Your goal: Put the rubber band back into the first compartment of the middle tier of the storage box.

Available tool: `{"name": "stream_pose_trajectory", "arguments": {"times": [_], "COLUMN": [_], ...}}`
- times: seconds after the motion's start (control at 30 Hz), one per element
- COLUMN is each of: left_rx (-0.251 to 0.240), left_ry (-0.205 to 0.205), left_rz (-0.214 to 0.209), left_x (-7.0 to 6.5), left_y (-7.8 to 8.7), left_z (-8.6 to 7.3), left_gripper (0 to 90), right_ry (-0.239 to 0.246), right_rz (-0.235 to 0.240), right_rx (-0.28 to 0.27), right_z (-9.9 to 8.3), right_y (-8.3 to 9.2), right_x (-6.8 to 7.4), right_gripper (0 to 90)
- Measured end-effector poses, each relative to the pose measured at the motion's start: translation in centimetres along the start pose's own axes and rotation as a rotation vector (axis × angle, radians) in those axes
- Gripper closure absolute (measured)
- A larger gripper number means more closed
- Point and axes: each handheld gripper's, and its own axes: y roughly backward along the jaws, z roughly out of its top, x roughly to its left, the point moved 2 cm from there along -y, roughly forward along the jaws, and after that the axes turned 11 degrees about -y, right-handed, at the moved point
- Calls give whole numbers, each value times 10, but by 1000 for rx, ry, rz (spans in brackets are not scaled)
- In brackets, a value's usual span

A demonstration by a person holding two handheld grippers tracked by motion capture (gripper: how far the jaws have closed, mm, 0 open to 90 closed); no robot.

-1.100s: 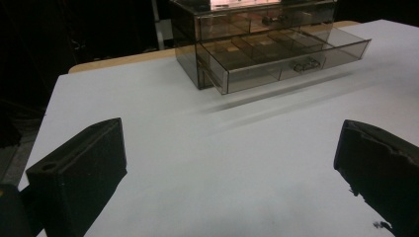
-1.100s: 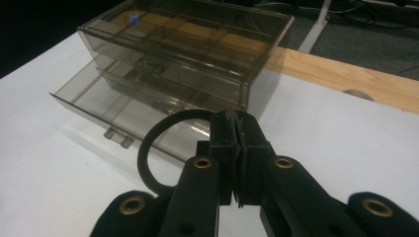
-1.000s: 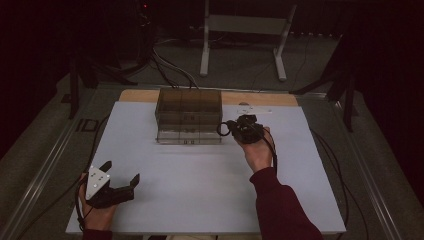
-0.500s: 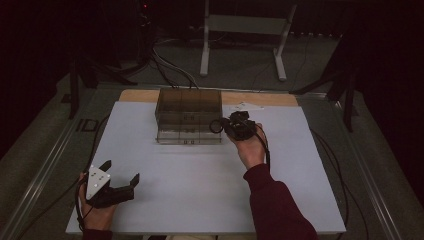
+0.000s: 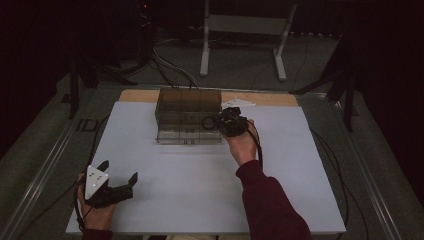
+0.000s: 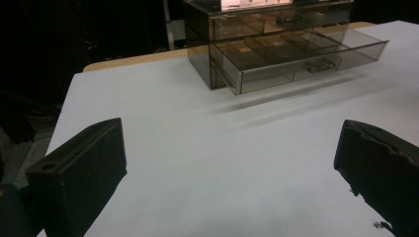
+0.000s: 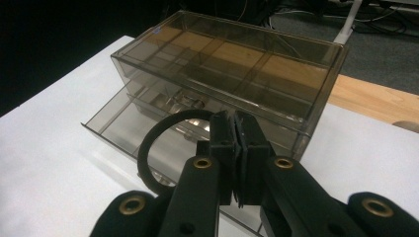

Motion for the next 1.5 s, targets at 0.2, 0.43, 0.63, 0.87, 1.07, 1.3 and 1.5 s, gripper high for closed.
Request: {"name": "stream_pose_trajectory", "arguments": {"times": [0.2,0.43,0.63,0.87,1.07,1.3,1.5], "left_rx": [0,-1,2,2,0,0,0], "left_ry": [-1,5,4,3,7,5,4], "left_rz": [-1,5,10,10,10,10,10], "left_x": [0,0,1,1,1,1,1], "left_y": [0,-1,-1,-1,-1,-1,-1], "left_z": [0,-1,-1,-1,-2,-2,-2], "left_gripper": [4,4,4,4,4,4,4], "right_ry": [17,8,17,15,6,10,12], "right_rz": [6,16,21,30,37,41,41], "right_rx": [-4,-11,-12,-19,-14,-10,-7], "right_z": [4,10,13,17,19,19,19], "right_y": [-5,-10,-15,-18,-23,-29,-34], "right_x": [4,5,9,14,21,28,32], "right_gripper": [889,889,889,889,889,889,889]}}
